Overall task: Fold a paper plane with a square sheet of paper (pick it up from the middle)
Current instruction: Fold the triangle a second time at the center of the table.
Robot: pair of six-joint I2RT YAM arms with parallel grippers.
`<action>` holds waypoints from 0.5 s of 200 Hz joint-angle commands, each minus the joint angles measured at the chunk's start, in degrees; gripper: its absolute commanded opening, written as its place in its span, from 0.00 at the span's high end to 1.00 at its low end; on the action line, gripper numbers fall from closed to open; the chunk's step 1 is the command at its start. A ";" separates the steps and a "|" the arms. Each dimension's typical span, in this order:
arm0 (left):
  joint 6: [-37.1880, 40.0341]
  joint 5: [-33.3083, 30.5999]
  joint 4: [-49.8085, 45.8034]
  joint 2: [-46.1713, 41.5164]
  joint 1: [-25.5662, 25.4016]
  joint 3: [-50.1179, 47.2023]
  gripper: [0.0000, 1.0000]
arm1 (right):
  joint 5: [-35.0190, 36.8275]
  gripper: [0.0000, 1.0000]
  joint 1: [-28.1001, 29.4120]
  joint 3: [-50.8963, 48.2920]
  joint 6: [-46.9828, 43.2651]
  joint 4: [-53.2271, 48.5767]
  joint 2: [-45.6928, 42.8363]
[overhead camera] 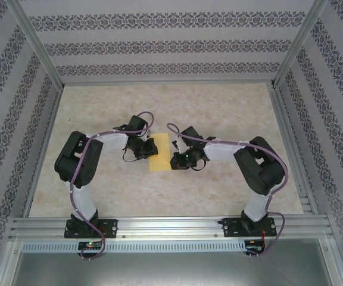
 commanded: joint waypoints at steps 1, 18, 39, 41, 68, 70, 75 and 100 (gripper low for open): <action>1.29 -0.40 -0.71 0.64 -0.47 -0.62 0.82 | 3.62 0.85 -1.23 0.62 5.68 5.52 -4.84; 0.11 2.45 2.76 -3.00 -0.69 -0.87 0.77 | 5.36 0.77 -1.48 1.66 7.91 8.32 -4.47; -1.51 2.44 5.35 -7.34 -0.65 -2.93 0.74 | 4.97 0.71 -2.18 3.82 9.32 9.89 -1.83; -1.65 2.12 5.36 -7.70 -0.67 -3.21 0.74 | 4.88 0.70 -2.19 3.99 9.41 10.00 -1.60; -3.31 -1.55 6.71 -10.60 -0.65 -7.88 0.73 | 3.22 0.66 -2.58 7.71 8.78 9.48 2.23; -3.49 -1.64 6.93 -10.69 -0.65 -8.32 0.73 | 3.12 0.66 -2.60 7.97 8.75 9.39 2.52; -3.83 -1.68 7.59 -10.89 -0.66 -9.17 0.72 | 2.94 0.65 -2.59 8.41 8.65 9.33 3.08; -6.04 -0.49 11.49 -11.18 -0.69 -12.47 0.70 | 1.63 0.63 -3.15 11.02 7.33 7.79 5.53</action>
